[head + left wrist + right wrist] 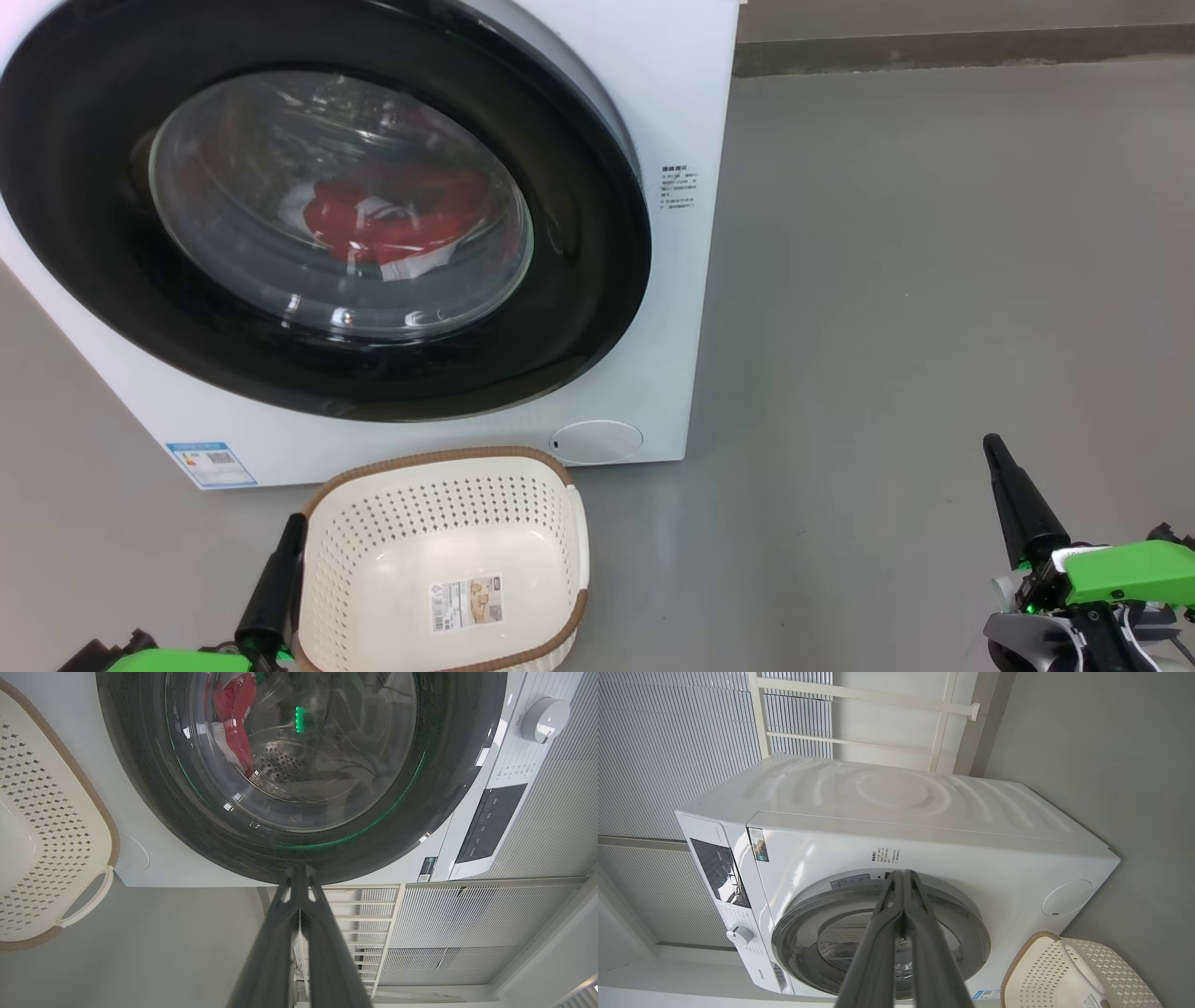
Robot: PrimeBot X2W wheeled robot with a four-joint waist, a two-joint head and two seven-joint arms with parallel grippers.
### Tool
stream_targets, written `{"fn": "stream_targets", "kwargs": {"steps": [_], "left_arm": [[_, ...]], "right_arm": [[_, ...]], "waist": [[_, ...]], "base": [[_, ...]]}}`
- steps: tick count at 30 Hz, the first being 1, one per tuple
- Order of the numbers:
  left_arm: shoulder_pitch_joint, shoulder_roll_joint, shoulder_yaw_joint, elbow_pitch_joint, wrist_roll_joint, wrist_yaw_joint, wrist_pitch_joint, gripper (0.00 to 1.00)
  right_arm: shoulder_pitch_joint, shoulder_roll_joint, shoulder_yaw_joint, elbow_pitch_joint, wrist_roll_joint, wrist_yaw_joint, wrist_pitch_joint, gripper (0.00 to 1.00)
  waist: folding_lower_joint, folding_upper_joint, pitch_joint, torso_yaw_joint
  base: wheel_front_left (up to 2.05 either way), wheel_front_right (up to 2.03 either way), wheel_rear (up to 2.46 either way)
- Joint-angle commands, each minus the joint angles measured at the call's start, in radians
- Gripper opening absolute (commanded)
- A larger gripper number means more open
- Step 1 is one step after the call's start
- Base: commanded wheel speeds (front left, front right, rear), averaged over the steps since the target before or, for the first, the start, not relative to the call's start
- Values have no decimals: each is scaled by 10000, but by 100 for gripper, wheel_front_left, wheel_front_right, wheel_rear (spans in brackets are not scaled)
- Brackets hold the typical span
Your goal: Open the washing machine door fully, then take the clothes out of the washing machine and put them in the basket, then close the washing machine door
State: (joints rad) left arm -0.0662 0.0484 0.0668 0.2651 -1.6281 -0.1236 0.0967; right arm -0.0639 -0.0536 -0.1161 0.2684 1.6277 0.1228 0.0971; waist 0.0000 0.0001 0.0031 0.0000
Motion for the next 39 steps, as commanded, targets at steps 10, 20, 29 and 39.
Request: {"fn": "stream_targets", "kwargs": {"steps": [10,20,29,39], "left_arm": [[-409,95,369,-204,112,-71,84,0],[-410,86,383,-203,123,-71,95,0],[-411,77,395,-203,133,-71,105,0],[262,-142,-40,332,42,10,-1,100]], "right_arm": [[-428,-62,151,-243,-85,79,58,0],[-429,-51,135,-242,-98,79,71,0],[-431,-41,120,-241,-111,79,83,0],[296,162,20,384,-40,-2,-42,100]], "waist": [[0,-1,0,0],[0,-1,0,0],[0,-1,0,0],[1,-1,9,1]], "base": [[0,0,0],[0,0,0],[0,0,0],[0,0,0]]}}
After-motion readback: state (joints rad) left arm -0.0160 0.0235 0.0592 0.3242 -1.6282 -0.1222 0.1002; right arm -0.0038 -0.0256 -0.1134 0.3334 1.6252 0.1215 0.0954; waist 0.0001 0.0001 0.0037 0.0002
